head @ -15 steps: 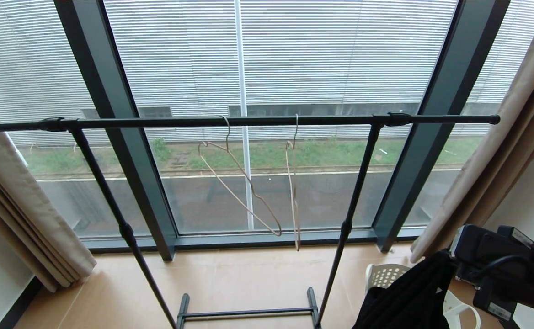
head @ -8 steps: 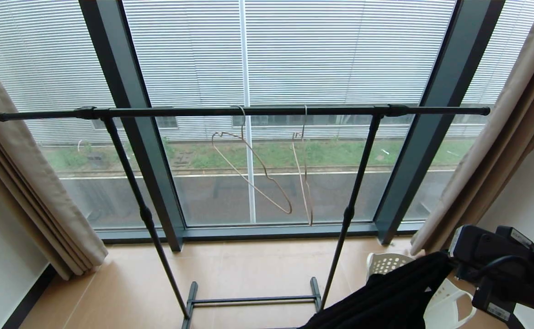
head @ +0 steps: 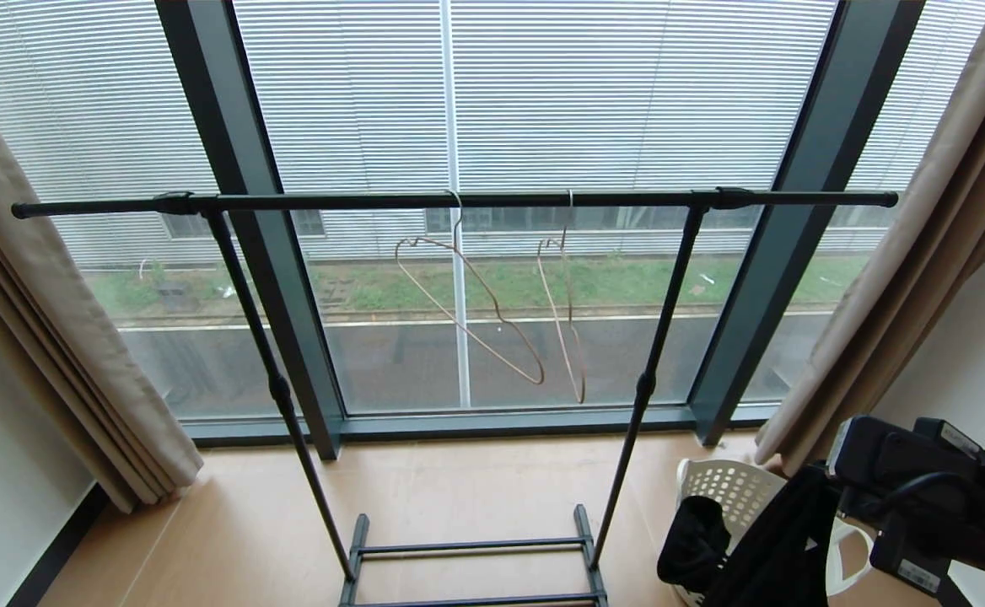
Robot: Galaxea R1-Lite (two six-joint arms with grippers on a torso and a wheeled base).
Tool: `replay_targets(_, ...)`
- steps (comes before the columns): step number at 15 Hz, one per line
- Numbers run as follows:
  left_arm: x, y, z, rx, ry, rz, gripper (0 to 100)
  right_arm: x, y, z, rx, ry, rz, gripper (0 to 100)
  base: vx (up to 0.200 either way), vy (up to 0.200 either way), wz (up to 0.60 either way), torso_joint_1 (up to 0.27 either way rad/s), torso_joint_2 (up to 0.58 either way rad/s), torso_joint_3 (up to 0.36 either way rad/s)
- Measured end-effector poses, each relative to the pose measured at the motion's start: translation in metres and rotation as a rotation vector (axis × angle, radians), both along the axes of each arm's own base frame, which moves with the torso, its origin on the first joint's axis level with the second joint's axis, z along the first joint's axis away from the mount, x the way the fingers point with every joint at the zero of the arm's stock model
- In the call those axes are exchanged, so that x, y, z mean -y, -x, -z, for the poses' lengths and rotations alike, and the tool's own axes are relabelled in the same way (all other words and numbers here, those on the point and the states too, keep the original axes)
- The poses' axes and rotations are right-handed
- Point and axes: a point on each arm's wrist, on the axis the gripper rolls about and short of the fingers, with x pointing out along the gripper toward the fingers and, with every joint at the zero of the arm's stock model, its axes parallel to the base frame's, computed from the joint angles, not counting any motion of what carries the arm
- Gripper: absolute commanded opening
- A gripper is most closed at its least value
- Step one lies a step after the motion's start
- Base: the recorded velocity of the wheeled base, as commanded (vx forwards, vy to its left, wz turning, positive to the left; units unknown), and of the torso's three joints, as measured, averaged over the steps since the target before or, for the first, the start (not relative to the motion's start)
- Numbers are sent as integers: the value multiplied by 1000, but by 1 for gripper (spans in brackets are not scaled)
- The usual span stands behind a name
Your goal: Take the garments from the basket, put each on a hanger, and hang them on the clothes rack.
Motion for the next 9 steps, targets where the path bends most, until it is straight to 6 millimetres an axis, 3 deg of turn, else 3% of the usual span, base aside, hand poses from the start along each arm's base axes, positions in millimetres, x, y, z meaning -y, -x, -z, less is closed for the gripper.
replay_targets(9,0,0,1,-5,-64,-2,100,-5,-5,-10,56,-137,-37,0,0,0,0,0,0,0)
